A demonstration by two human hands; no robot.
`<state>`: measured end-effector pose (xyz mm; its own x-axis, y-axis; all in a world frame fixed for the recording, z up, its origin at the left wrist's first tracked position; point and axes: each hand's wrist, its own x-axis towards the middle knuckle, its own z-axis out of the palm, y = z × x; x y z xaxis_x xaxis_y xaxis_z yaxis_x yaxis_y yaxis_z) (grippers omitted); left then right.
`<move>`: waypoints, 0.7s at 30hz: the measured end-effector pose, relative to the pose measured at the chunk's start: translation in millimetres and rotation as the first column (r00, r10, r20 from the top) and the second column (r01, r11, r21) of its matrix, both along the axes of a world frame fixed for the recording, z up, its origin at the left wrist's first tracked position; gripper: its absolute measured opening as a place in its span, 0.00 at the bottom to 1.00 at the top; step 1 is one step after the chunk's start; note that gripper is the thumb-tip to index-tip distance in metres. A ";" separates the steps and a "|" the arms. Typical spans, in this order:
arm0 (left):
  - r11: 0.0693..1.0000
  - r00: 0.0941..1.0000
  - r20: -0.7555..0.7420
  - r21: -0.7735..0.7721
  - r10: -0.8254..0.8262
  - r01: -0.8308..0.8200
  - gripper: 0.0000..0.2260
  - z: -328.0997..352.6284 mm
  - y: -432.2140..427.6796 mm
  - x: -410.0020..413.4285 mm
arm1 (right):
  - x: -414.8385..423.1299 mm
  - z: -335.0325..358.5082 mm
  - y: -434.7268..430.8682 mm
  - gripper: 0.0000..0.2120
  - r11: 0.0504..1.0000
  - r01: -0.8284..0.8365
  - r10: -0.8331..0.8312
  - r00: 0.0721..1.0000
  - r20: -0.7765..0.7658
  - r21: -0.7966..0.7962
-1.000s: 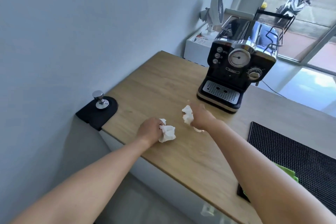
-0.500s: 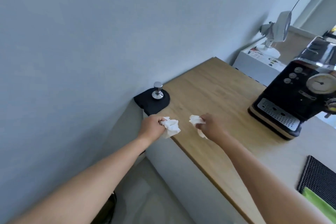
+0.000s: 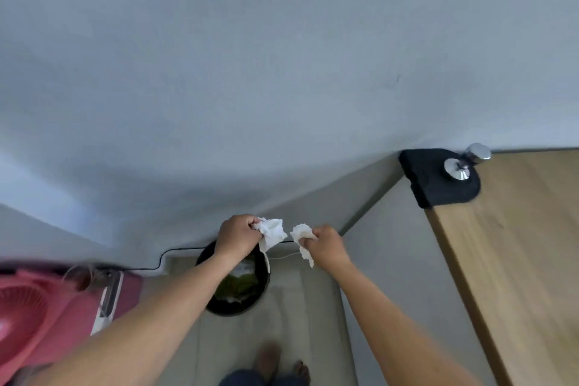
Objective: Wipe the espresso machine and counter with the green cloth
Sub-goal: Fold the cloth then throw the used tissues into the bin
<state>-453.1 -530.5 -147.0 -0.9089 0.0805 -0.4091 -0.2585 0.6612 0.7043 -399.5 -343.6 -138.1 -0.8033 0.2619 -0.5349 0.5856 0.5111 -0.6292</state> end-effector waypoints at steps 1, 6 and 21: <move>0.998 0.998 0.038 -0.014 0.055 -0.055 0.06 -21.4 -18.4 5.0 | -3.0 -20.7 -14.5 0.13 0.999 -0.027 0.029 0.999 0.032 -0.042; 0.969 0.948 0.209 -0.105 0.241 -0.224 0.05 -118.8 -82.4 30.9 | -7.6 -127.1 -68.2 0.07 0.987 -0.041 0.056 0.994 0.093 -0.157; 0.876 0.774 0.470 0.005 0.424 -0.483 0.22 -312.0 -118.1 41.7 | -22.7 -336.8 -146.5 0.26 0.938 -0.027 0.159 0.919 0.360 -0.345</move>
